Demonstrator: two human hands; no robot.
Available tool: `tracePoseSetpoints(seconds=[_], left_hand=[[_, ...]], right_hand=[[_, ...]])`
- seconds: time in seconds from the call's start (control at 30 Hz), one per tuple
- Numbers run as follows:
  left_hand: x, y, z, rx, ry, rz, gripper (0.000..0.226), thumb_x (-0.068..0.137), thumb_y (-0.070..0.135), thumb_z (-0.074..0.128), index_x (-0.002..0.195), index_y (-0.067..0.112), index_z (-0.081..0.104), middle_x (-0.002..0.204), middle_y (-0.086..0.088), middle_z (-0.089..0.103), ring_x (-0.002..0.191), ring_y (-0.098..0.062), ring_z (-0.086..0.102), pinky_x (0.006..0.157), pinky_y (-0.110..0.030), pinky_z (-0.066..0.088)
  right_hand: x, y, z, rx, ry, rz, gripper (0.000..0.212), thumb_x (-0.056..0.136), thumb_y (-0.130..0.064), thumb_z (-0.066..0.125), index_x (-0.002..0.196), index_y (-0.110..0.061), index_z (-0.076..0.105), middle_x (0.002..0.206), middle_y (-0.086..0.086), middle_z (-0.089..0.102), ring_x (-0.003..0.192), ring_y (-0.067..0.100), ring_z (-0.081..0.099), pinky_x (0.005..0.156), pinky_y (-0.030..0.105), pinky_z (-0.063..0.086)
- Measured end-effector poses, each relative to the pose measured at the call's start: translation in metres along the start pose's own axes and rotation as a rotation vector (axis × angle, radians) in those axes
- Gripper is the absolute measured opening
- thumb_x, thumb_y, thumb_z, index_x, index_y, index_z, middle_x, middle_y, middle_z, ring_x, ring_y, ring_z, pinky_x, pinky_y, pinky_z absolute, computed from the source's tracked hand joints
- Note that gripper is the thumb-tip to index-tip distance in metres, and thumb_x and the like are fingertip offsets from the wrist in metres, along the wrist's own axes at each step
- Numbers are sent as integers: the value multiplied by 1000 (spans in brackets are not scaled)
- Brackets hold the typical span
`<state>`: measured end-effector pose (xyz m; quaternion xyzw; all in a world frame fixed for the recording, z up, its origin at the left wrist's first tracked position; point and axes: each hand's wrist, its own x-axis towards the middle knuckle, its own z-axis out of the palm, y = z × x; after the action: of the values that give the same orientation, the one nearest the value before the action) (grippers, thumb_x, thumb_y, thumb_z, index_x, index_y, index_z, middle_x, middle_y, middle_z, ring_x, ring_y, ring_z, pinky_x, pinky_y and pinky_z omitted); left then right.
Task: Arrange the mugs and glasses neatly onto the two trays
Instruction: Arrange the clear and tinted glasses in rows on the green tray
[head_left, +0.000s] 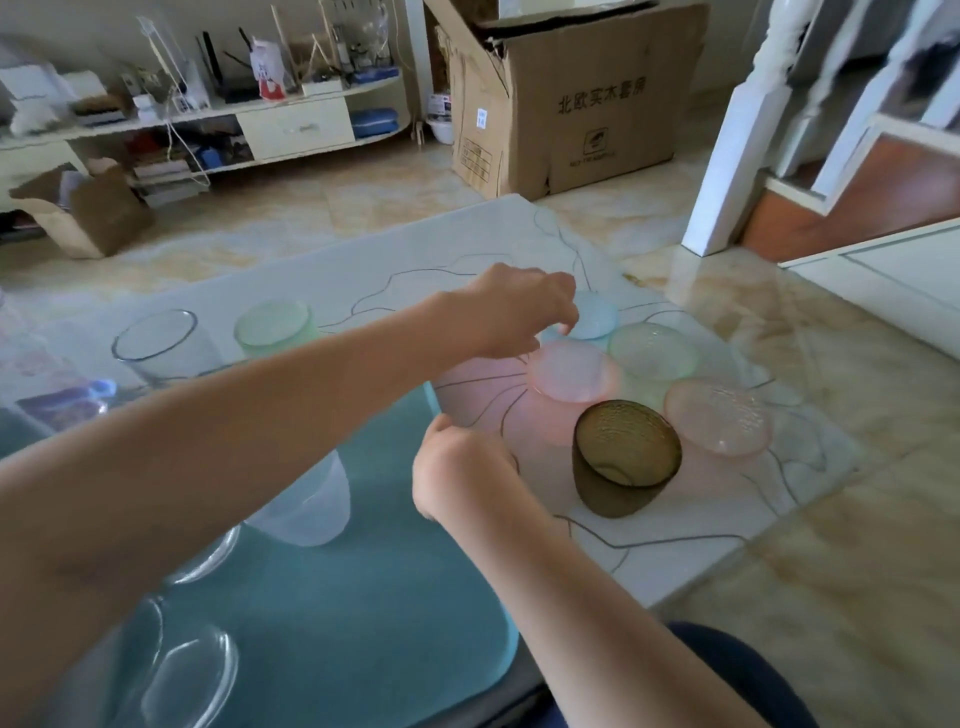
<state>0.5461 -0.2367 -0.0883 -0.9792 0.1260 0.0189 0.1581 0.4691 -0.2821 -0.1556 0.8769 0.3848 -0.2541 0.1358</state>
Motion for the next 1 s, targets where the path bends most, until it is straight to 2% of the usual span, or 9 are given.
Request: tracePoseSetpoints(seconds=[0.07, 0.13, 0.23, 0.4, 0.57, 0.7, 0.8, 0.87, 1.0], left_hand=[[8, 1, 6, -12, -2, -14, 30, 93, 16, 51, 121, 26, 56, 130, 2, 51, 115, -22, 53, 76, -33, 44], [5, -3, 6, -52, 6, -46, 23, 95, 18, 47, 115, 24, 58, 121, 0, 58, 108, -24, 57, 81, -34, 46], [-16, -17, -5, -95, 9, -126, 19, 95, 24, 48, 110, 24, 60, 115, 0, 62, 101, -26, 59, 89, -40, 48], [-86, -37, -37, -226, 105, -255, 21, 92, 31, 54, 110, 26, 63, 113, 6, 62, 102, -21, 57, 80, -28, 37], [-176, -41, -48, -425, 209, -301, 16, 85, 20, 67, 100, 17, 69, 93, 1, 63, 82, -26, 60, 79, -45, 52], [-235, -26, -50, -478, 214, -355, 16, 82, 18, 69, 98, 17, 71, 86, 6, 58, 78, -23, 60, 78, -45, 52], [-266, -12, -48, -466, 153, -351, 15, 84, 24, 67, 98, 19, 70, 82, 9, 56, 76, -18, 56, 77, -42, 51], [-280, -1, -45, -516, 157, -334, 14, 84, 24, 68, 96, 19, 69, 77, 13, 53, 72, -14, 54, 77, -41, 51], [-299, 27, -29, -512, 18, -321, 15, 87, 34, 58, 94, 24, 67, 87, 9, 57, 82, -15, 57, 83, -38, 49]], right_hand=[[8, 1, 1, -54, 2, -30, 66, 88, -5, 56, 144, -3, 22, 143, 5, 28, 70, 33, 50, 31, 20, 35], [12, 4, -1, -31, -17, -39, 61, 89, -7, 57, 141, -2, 26, 137, 6, 33, 90, 31, 57, 35, 27, 33], [6, 5, -9, 72, -72, -47, 55, 92, -9, 50, 141, 0, 26, 140, 10, 28, 117, 34, 50, 54, 32, 43], [-10, -2, -18, -3, -105, -46, 47, 91, -7, 44, 137, 0, 35, 142, 15, 27, 117, 40, 51, 86, 40, 51], [-19, -1, -11, 40, -67, 15, 62, 90, -5, 39, 141, 11, 9, 138, 23, 35, 112, 40, 53, 91, 41, 46], [-46, 4, -5, 212, 0, 25, 69, 92, 1, 36, 146, 4, -7, 129, 22, 48, 65, 26, 48, 64, 25, 44], [-63, 7, 5, 257, -3, 23, 54, 92, 5, 37, 142, 3, 16, 106, 23, 56, 79, 28, 60, 74, 34, 55], [-66, 10, 11, 253, -11, 41, 47, 91, 1, 41, 136, 1, 28, 101, 25, 62, 71, 30, 64, 61, 37, 56], [-85, 9, 10, 258, -75, 27, 60, 86, 0, 28, 142, -20, 17, 105, 30, 62, 68, 33, 68, 60, 40, 58]])
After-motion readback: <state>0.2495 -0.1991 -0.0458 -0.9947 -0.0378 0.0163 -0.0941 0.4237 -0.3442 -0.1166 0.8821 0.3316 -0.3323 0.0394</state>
